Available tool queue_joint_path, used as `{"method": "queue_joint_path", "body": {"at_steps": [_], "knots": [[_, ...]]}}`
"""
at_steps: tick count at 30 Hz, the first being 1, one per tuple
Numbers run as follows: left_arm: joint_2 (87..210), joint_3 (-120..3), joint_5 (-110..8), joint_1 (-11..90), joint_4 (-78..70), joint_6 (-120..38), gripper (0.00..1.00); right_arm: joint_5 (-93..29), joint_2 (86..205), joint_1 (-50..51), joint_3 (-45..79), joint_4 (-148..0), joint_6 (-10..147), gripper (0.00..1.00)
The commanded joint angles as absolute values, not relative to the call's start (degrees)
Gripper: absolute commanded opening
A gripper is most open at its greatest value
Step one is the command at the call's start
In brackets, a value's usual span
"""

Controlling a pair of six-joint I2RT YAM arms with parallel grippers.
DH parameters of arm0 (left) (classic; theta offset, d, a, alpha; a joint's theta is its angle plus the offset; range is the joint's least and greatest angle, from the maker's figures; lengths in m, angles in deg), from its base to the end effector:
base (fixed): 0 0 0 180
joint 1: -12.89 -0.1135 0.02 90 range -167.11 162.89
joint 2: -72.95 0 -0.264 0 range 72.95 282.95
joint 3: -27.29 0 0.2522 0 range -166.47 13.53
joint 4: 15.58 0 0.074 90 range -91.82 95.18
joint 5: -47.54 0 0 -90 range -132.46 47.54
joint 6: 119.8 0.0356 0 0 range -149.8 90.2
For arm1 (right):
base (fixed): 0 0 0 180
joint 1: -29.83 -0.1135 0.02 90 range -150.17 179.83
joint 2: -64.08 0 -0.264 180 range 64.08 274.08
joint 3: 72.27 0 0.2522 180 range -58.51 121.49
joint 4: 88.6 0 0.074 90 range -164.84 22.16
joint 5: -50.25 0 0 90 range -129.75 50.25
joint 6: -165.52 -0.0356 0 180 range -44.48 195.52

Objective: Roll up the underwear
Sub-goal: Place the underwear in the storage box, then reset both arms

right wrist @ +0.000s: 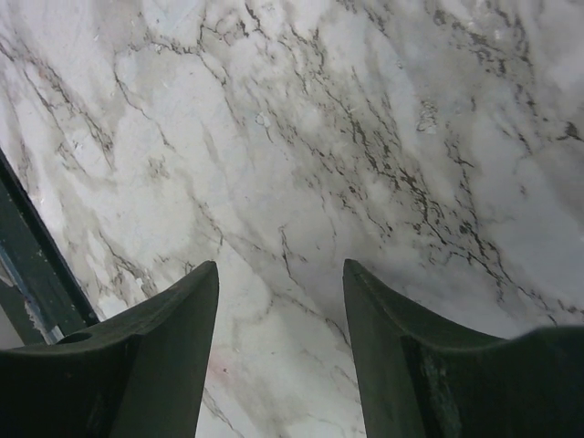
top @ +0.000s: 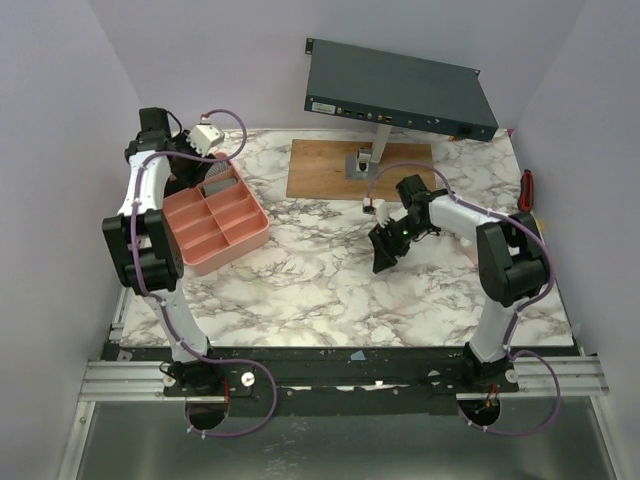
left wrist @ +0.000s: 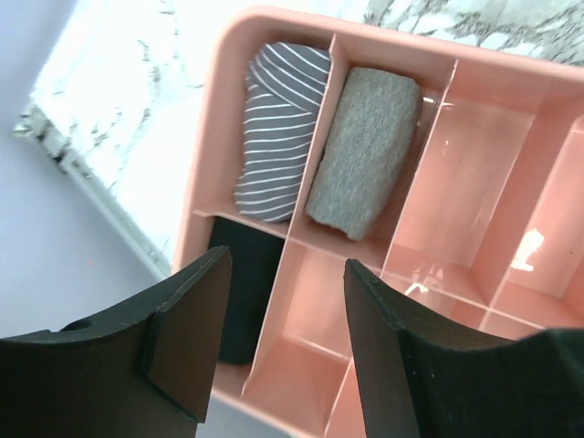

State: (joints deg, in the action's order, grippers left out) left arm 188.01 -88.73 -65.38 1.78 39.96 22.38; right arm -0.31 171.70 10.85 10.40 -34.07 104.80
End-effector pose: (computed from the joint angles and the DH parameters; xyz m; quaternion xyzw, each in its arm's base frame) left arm 0.4402 0.0723 0.2698 0.3841 0.8531 -0.0047 0.3531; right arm 0.3209 0.1343 0.1589 -0.4114 0.8428 0.3269 0.1161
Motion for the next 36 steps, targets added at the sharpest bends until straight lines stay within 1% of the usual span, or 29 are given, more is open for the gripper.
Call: {"method": "queue_joint_path", "body": {"at_steps": [1, 11, 14, 16, 18, 20, 21, 22, 23, 27, 28, 36], "knots": [[177.63, -83.6, -70.52, 0.85, 35.31, 14.73, 0.58, -5.61, 166.38, 10.85, 9.61, -37.91, 102.33, 0.61], [161.64, -70.32, -72.25, 0.67, 29.03, -6.46, 0.58, -21.7, 154.99, 10.99, 5.4, -43.85, 96.65, 0.66], [156.73, -66.25, -74.13, 0.1, 28.06, -10.99, 0.62, -25.6, 151.55, 11.09, 3.24, -45.71, 95.11, 0.67], [153.97, -64.0, -75.85, -0.47, 27.54, -13.83, 0.66, -26.91, 149.34, 11.18, 2.16, -46.13, 94.66, 0.69], [151.63, -62.49, -77.37, -1.17, 27.36, -16.75, 0.73, -28.14, 146.93, 11.28, 1.16, -46.78, 93.95, 0.71], [149.74, -61.4, -79.57, -2.01, 27.38, -19.25, 0.83, -29.2, 144.31, 11.42, 0.43, -47.12, 93.5, 0.73], [148.87, -60.96, -80.41, -2.36, 27.71, -20.07, 0.9, -30.02, 143.23, 11.51, 0.06, -47.39, 93.16, 0.74], [148.28, -60.69, -81.17, -2.6, 28.05, -20.64, 0.97, -30.59, 141.86, 11.57, -0.22, -47.58, 92.85, 0.78], [147.56, -60.29, -81.58, -2.73, 28.33, -21.2, 0.99, -31.63, 140.77, 11.66, -0.57, -47.95, 92.43, 0.83], [144.57, -57.82, -83.15, -2.75, 28.58, -23.02, 0.99, -36.1, 135.85, 11.77, -1.79, -49.63, 90.48, 0.98], [143.4, -56.82, -83.67, -2.75, 28.0, -23.48, 0.99, -37.49, 135.16, 11.78, -1.82, -49.78, 89.95, 1.0], [132.38, -46.81, -90.26, -2.46, 21.9, -29.52, 0.99, -41.57, 129.99, 11.82, -1.84, -49.05, 85.53, 1.0]]}}
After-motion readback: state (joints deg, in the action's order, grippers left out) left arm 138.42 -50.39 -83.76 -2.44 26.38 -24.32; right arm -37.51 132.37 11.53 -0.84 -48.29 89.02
